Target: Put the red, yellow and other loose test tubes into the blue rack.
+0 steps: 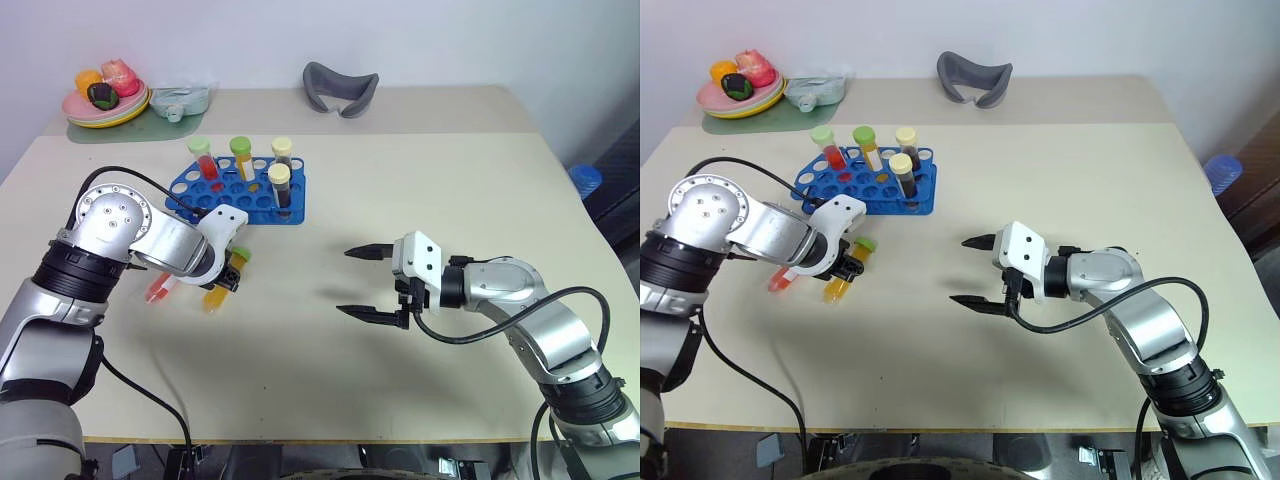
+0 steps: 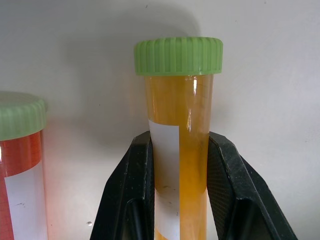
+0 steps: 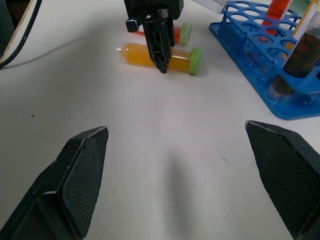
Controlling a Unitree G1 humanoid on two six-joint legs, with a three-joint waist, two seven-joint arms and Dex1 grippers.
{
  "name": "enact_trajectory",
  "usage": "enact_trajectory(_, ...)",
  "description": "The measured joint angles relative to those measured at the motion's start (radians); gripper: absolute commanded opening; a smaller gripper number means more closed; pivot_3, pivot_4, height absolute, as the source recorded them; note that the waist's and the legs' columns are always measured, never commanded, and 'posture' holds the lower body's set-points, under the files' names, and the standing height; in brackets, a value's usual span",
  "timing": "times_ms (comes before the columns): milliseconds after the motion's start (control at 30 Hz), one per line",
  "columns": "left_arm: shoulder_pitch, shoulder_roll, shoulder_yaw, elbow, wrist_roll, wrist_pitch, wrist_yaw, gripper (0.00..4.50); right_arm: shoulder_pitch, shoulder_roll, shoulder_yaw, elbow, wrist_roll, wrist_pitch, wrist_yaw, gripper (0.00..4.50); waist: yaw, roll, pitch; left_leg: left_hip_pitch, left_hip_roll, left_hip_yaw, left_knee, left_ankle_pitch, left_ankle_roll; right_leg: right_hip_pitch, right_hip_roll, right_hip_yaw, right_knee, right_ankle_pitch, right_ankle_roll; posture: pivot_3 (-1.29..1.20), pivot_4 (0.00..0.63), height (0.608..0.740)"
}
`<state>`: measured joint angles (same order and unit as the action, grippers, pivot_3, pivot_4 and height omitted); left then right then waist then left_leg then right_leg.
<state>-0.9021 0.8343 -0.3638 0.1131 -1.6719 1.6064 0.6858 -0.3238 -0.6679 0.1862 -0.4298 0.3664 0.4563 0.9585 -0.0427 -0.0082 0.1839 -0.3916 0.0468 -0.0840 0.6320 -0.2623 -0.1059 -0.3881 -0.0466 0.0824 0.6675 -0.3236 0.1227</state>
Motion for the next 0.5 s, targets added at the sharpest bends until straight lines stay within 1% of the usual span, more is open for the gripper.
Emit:
enact_trajectory(133,0.004,0.010,-0.004,-0.062,0.037,0.000,-0.022,0.80,0.000,0.000,0.002,0.000,0.000,0.000,0.001,4.50,0.000,-0.002,0.001,-0.001,0.000,0.000,0.000,0.001,-0.001,-0.001,0.000,0.000,0.000,0.000,0.000,0.00,0.150,0.740)
enact_trajectory(233,-0.001,0.056,0.000,-0.163,0.112,0.000,-0.065,0.80,0.000,-0.001,0.001,0.000,0.001,0.000,0.001,4.50,-0.003,-0.004,0.002,-0.001,0.000,0.000,-0.001,0.002,-0.003,-0.002,0.000,0.000,0.000,0.000,0.000,0.00,0.150,0.740)
enact_trajectory(333,-0.001,0.105,0.048,-0.258,0.207,-0.010,-0.145,0.80,0.000,-0.001,0.001,0.000,0.003,0.000,0.003,4.50,-0.002,-0.004,0.003,-0.002,0.000,0.000,-0.001,0.002,-0.003,-0.002,0.000,0.000,-0.001,0.000,0.000,0.00,0.150,0.740)
enact_trajectory(400,0.034,0.150,0.128,-0.377,0.290,-0.094,-0.257,0.80,-0.001,-0.003,0.001,0.001,0.003,0.001,0.005,4.50,-0.001,-0.004,0.003,-0.003,0.000,0.000,-0.001,0.002,-0.004,-0.002,0.000,0.000,-0.001,0.000,0.000,0.00,0.150,0.740)
enact_trajectory(467,0.157,0.154,0.298,-0.470,0.385,-0.296,-0.403,0.80,-0.002,-0.002,-0.002,0.001,0.007,0.001,0.004,4.50,-0.002,-0.003,0.002,-0.002,0.001,0.002,-0.002,0.002,-0.004,-0.002,0.000,0.001,-0.002,0.000,0.000,0.00,0.150,0.740)
enact_trajectory(500,0.205,0.146,0.352,-0.486,0.429,-0.372,-0.455,0.80,-0.003,-0.001,-0.003,0.002,0.008,0.002,0.002,4.50,-0.001,-0.003,0.002,-0.002,0.001,0.002,-0.002,0.002,-0.004,-0.002,0.000,0.000,-0.002,0.000,0.000,0.00,0.150,0.740)
